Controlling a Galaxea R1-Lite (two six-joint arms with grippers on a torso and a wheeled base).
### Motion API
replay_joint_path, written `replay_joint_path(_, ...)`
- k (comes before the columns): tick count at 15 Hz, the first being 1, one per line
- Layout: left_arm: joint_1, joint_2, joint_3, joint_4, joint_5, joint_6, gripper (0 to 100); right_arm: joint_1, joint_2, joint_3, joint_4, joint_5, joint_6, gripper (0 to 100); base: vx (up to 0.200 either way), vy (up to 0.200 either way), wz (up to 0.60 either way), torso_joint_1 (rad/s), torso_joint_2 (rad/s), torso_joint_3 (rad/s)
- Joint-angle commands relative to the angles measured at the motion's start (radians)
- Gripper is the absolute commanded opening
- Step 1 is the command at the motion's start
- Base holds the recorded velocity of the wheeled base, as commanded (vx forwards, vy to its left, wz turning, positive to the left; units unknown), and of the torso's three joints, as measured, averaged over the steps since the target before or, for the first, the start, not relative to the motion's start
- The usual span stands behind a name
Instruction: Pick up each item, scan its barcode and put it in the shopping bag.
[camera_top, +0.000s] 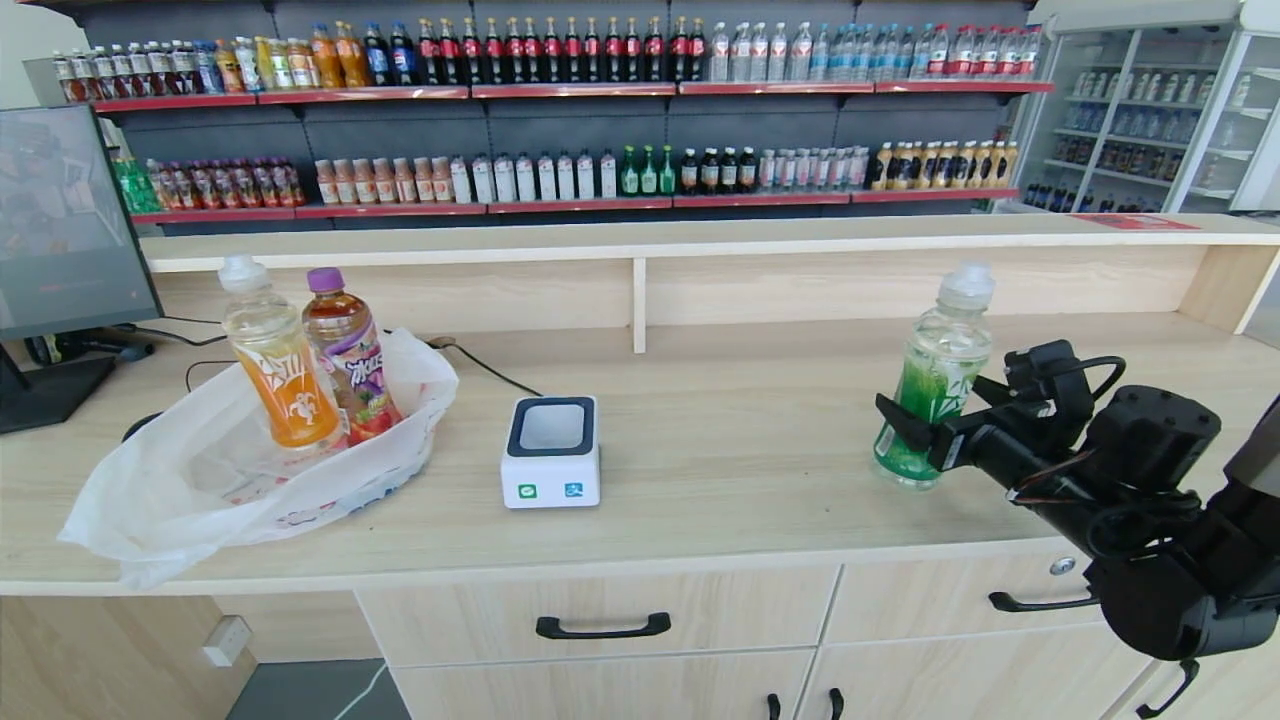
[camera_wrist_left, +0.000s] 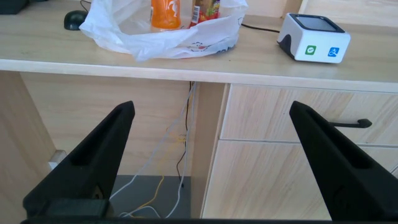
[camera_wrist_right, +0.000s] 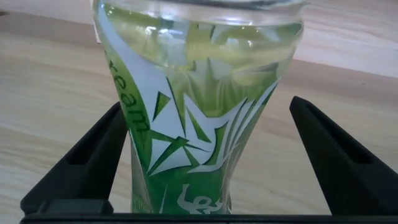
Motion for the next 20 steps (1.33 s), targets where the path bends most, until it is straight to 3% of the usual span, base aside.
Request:
replay_joint_path(1,0.001,0.0,0.0,0.0,0.0,-0.001,100,0.006,0.002,-0.016,-0.001,0.001,0.003,100,0.0,0.0,0.0,0.0,0.0,0.0)
replay_joint_path(8,0.001,0.0,0.0,0.0,0.0,-0.001,100,0.004,0.009,-0.048,-0.001,0.001,0.011,100,0.0,0.0,0.0,0.0,0.0,0.0)
replay_joint_path(9,0.001,0.0,0.0,0.0,0.0,-0.001,100,0.004,0.009,-0.05,-0.001,0.001,0.011,0,0.0,0.0,0.0,0.0,0.0,0.0)
replay_joint_path(20,0.001,0.0,0.0,0.0,0.0,-0.001,100,0.009,-0.005,-0.047,-0.001,0.001,0.011,0,0.0,0.0,0.0,0.0,0.0,0.0)
